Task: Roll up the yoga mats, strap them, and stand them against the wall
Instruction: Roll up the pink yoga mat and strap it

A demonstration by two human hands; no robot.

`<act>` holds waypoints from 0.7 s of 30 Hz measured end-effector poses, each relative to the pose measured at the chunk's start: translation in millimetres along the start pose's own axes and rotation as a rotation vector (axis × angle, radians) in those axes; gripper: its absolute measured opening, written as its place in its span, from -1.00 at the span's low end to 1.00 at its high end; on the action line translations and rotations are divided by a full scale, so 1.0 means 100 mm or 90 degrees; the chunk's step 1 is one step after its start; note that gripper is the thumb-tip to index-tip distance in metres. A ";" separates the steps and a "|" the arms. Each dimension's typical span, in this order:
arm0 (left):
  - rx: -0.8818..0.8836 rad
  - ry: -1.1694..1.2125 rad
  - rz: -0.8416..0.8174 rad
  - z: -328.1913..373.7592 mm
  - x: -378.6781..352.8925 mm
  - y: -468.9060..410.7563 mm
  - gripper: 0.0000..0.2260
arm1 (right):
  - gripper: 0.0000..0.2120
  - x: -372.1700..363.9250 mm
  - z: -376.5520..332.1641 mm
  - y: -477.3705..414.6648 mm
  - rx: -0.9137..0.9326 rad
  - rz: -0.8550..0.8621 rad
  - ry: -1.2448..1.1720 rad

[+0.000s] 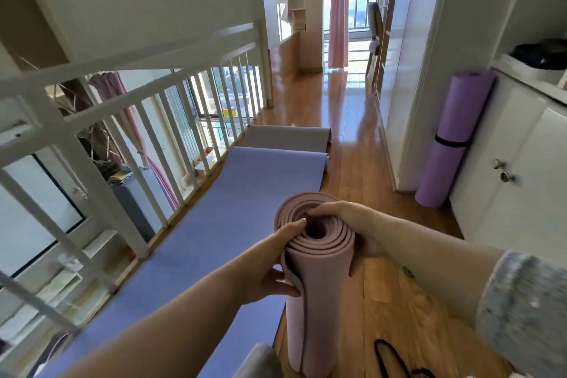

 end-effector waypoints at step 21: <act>-0.082 -0.106 0.120 0.37 -0.38 -0.18 -0.57 | -0.70 0.45 0.14 0.12 0.145 0.199 -0.190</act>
Point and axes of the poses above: each hand's wrist, its own y-axis away from the middle knuckle, its own x-axis out of the back of the hand, z = x × y, the point moved 8 cm from there along -y, towards the middle knuckle, and after that the axes turned 12 degrees about x, right-handed, at the moved point
